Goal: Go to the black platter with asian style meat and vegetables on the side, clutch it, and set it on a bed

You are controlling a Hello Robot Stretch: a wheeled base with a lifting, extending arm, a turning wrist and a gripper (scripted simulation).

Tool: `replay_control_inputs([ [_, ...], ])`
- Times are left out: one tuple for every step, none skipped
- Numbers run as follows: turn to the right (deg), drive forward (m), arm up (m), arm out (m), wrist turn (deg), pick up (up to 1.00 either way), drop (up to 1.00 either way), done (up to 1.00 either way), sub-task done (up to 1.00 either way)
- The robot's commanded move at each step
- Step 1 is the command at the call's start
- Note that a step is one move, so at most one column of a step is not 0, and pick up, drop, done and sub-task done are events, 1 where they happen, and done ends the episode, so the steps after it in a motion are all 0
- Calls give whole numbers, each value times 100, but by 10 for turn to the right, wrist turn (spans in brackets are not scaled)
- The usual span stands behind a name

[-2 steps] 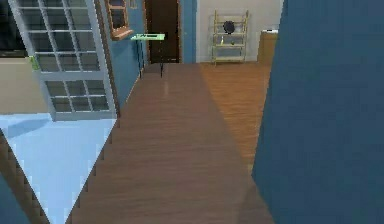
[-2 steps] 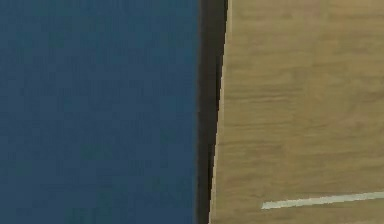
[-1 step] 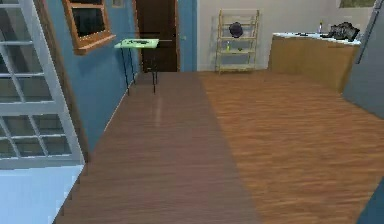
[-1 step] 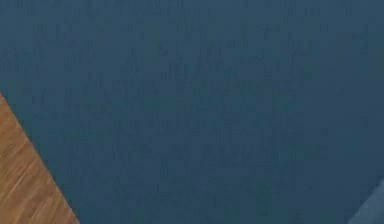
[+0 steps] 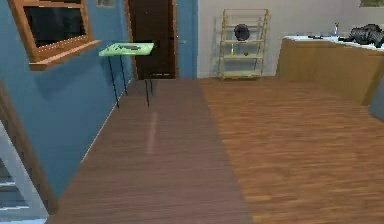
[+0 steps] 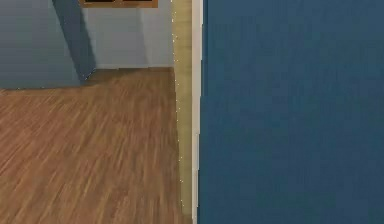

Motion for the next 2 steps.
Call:
replay_control_inputs([
  [300, 0, 0, 0, 0, 0, 0, 0, 0],
  [0, 100, 0, 0, 0, 0, 0, 0, 0],
])
